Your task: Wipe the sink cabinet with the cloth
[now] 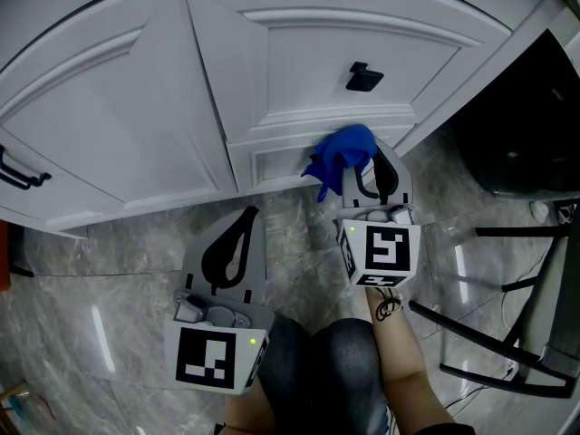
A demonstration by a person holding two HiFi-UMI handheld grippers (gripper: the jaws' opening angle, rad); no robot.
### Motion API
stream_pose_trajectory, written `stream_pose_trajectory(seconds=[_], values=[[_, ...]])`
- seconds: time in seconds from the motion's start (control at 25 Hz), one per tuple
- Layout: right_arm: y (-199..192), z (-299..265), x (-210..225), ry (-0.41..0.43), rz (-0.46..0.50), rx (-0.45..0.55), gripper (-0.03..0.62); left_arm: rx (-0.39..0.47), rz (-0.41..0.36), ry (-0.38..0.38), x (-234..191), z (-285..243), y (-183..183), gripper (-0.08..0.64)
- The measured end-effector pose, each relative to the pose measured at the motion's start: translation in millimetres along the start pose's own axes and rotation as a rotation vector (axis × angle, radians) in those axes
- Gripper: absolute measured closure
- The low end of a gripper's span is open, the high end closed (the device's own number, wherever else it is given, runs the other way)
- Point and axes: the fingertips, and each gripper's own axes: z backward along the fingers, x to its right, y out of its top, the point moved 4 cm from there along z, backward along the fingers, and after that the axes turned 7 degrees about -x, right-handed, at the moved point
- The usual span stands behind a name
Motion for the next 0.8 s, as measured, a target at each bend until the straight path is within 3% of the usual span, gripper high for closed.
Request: stream_pose_trajectory(seconds=[0.48, 0.64, 0.8], values=[[-15, 3, 41, -0.130, -0.023, -0.030, 0.476, -0.010, -0.002, -0.003, 1, -2, -1, 0.557], [-20, 3, 53, -0.163, -0.039, -0.038, 0.476, 0.028, 0.003, -0.005, 3, -5, 2, 0.557], [-22, 4, 61, -0.186, -0.037, -0.042, 0.476, -0.017, -0.001, -0.008, 3, -6, -2, 0.557]])
